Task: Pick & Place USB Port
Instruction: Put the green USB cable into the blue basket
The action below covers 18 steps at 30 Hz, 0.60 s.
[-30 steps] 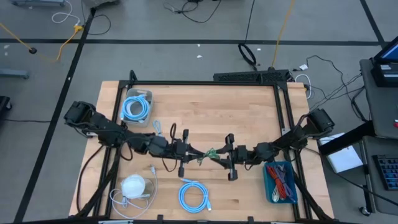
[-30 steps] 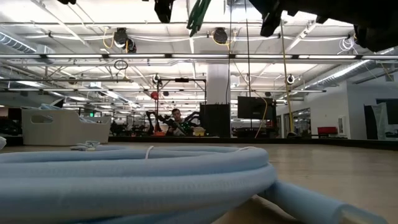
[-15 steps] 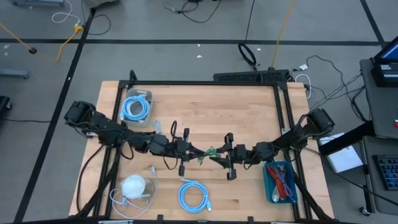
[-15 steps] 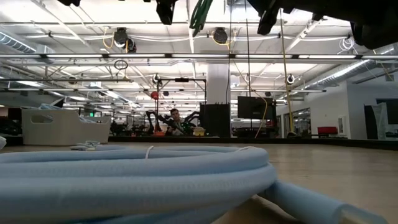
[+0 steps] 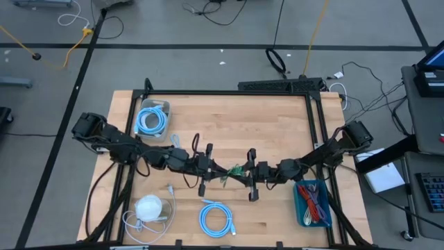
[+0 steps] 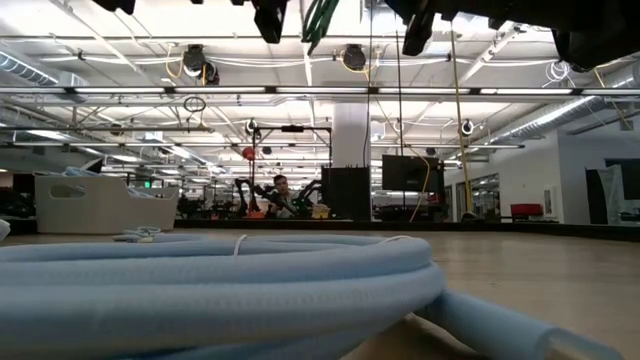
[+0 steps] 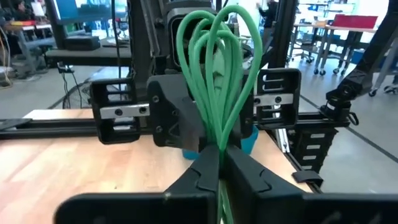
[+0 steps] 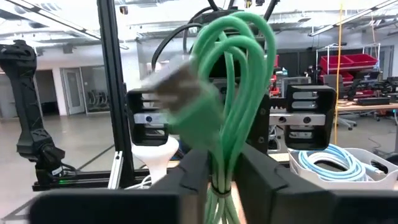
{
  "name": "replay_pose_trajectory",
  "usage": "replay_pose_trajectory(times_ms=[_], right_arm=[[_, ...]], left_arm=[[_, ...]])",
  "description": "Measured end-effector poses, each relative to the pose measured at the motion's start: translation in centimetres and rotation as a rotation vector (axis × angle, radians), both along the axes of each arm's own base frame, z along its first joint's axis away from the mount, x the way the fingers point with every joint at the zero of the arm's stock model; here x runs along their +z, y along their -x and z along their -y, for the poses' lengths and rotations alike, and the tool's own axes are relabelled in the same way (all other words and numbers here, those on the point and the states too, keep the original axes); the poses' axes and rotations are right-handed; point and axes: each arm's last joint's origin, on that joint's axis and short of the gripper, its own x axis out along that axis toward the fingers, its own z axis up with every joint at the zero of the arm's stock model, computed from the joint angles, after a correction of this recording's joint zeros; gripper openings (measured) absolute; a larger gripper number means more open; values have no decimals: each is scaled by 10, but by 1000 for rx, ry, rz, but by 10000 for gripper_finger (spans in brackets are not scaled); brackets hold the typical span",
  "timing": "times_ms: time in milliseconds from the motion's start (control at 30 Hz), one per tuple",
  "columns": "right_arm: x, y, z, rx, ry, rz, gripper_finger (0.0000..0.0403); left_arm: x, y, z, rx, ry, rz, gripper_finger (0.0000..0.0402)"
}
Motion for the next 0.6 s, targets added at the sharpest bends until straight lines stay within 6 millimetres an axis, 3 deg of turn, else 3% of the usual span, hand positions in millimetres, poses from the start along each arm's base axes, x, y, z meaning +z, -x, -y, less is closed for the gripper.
replay_pose_trajectory(times_ms=[100, 167, 400, 500, 600], right_arm=[[-1, 0, -1, -3, 21, -6, 20], [-2, 1, -2, -27, 21, -17, 19], [11, 15, -6, -271, -58, -96, 17], [20, 34, -7, -403, -137, -215, 17], [33, 66, -6, -442, -304, -307, 15]], left_arm=[[-3, 1, 1, -19, -1, -38, 51], [-9, 2, 2, -42, -10, -114, 78], [-48, 33, 0, 14, -80, -655, 152], [-55, 44, 3, 119, -118, -755, 170], [-64, 55, 9, 162, -151, -808, 175]])
